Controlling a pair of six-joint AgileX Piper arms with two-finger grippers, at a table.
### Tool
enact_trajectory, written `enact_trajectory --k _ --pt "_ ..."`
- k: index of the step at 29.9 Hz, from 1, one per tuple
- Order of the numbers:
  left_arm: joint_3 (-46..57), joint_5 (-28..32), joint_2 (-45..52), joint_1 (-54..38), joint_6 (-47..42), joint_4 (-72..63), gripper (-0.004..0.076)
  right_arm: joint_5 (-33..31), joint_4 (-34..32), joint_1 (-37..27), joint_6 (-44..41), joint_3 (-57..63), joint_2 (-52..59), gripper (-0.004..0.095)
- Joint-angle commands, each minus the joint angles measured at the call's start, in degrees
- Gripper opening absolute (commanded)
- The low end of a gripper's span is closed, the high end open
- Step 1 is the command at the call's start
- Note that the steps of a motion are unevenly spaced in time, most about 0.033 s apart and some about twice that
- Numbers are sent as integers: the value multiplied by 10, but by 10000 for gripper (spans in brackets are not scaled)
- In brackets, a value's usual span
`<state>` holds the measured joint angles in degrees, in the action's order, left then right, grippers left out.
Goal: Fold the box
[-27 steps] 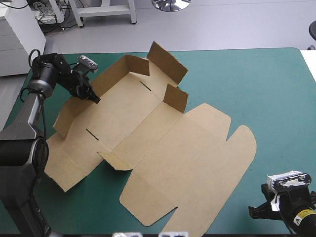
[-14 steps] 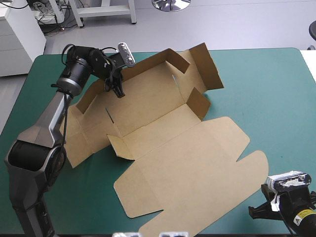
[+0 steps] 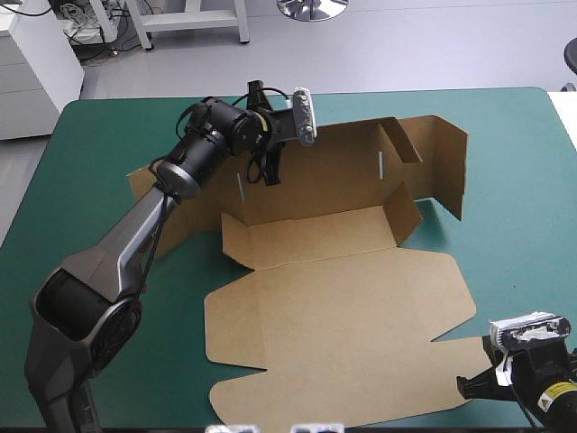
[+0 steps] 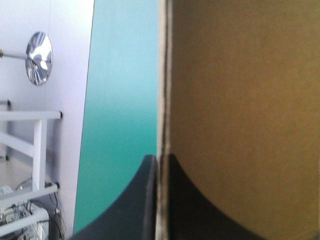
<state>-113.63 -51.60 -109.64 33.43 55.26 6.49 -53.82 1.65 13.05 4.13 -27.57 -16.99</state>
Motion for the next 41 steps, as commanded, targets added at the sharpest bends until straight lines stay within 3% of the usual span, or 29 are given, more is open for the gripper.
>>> enact_trajectory --k 1,7,14,26,32,41 --pt "-20 35 56 43 -8 0 -11 33 -6 -4 3 -13 -6 0" --pt "-19 34 56 89 -81 44 -11 33 -6 -4 3 -13 -6 0" --pt "10 50 55 157 -284 299 -11 33 -6 -4 3 -13 -6 0" --pt "181 40 55 251 -556 638 -10 32 -6 -4 3 -13 -6 0" --pt "224 18 55 262 -617 695 -10 31 -6 -4 3 -13 -6 0" --pt "231 34 55 262 -623 736 -10 34 -4 -4 -28 -22 -6 0"
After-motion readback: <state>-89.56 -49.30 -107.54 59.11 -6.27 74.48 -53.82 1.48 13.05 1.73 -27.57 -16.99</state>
